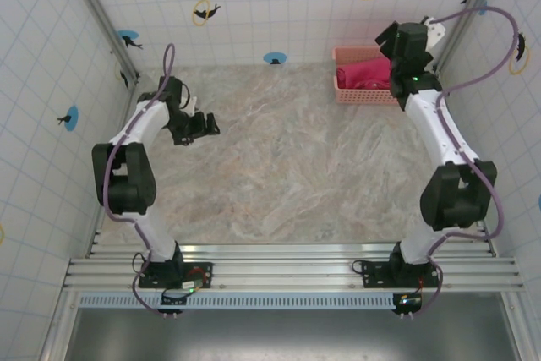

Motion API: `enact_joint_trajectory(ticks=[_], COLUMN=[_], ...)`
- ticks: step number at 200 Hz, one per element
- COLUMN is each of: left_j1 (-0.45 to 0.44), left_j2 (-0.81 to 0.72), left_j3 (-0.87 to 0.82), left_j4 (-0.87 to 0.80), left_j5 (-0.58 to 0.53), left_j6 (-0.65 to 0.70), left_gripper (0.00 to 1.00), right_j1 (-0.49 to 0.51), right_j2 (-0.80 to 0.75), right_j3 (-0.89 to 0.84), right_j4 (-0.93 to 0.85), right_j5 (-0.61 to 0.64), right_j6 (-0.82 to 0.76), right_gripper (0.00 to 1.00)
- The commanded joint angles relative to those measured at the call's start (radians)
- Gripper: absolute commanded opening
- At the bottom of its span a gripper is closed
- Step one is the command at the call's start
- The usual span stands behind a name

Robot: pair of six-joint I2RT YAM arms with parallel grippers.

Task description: Roll up the long pants

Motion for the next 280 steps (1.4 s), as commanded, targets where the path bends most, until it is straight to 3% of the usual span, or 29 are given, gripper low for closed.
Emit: enact_joint_trajectory(ticks=[1, 32, 56, 77, 85, 99, 112, 123, 133, 149, 164, 175, 190, 201, 213, 227, 237, 247, 280], left_j1=[0.003, 0.001, 0.001, 0.000, -0.005, -0.008, -0.009, -0.035, -0.107, -0.116, -0.111, -0.110, -0.111, -0.111, -0.111, -0.111, -0.111, -0.110, -0.111], left_j2=[-0.174, -0.438, -0.524, -0.512, -0.515, -0.466, -0.374, -0.329, -0.327, -0.264, -0.304, -0.292, -0.297, -0.295, -0.296, -0.298, -0.295, -0.295, -0.295], left_j3=[-0.198, -0.602, -0.840, -0.964, -0.975, -1.010, -0.985, -0.942, -0.950, -1.069, -1.002, -1.008, -0.992, -0.989, -0.990, -0.993, -0.990, -0.990, -0.989], left_j4=[0.255, 0.727, 1.006, 1.237, 1.273, 1.474, 1.526, 1.481, 1.493, 1.812, 1.587, 1.630, 1.600, 1.590, 1.587, 1.589, 1.589, 1.591, 1.587], left_j5=[-0.152, -0.123, -0.136, -0.118, -0.128, -0.170, -0.184, -0.107, -0.207, -0.240, -0.264, -0.267, -0.277, -0.280, -0.281, -0.281, -0.281, -0.281, -0.282], left_j6=[0.154, 0.358, 0.418, 0.377, 0.387, 0.374, 0.380, 0.454, 0.500, 0.480, 0.478, 0.474, 0.469, 0.471, 0.471, 0.472, 0.469, 0.469, 0.469], left_gripper=[0.98, 0.97, 0.97, 0.98, 0.97, 0.97, 0.98, 0.97, 0.97, 0.97, 0.97, 0.98, 0.98, 0.97, 0.98, 0.97, 0.97, 0.98, 0.98], right_j1=[-0.016, -0.037, -0.105, -0.106, -0.100, -0.100, -0.101, -0.099, -0.101, -0.110, -0.124, -0.100, -0.043, -0.032, -0.029, -0.035, 0.013, 0.016, 0.018], right_j2=[-0.097, -0.292, -0.433, -0.516, -0.523, -0.501, -0.463, -0.441, -0.415, -0.337, -0.215, -0.145, -0.155, -0.161, -0.083, -0.143, -0.118, -0.138, -0.133], right_j3=[-0.055, -0.394, -0.710, -0.893, -0.928, -0.949, -0.990, -1.034, -1.065, -1.086, -1.079, -1.097, -1.074, -1.168, -1.254, -1.166, -1.191, -1.169, -1.162], right_j4=[-0.220, -0.236, -0.041, 0.111, 0.138, 0.150, 0.243, 0.372, 0.487, 0.624, 0.728, 0.838, 0.750, 0.901, 1.189, 0.914, 1.005, 0.924, 0.924], right_j5=[-0.147, -0.256, -0.331, -0.347, -0.363, -0.377, -0.401, -0.416, -0.414, -0.417, -0.505, -0.550, -0.464, -0.427, -0.385, -0.406, -0.306, -0.309, -0.273], right_j6=[-0.285, -0.474, -0.448, -0.542, -0.582, -0.618, -0.647, -0.684, -0.720, -0.735, -0.699, -0.746, -0.794, -0.800, -0.766, -0.789, -0.793, -0.801, -0.790], right_gripper=[0.98, 0.98, 0.98, 0.98, 0.98, 0.98, 0.98, 0.98, 0.98, 0.98, 0.98, 0.98, 0.98, 0.98, 0.98, 0.98, 0.98, 0.98, 0.98])
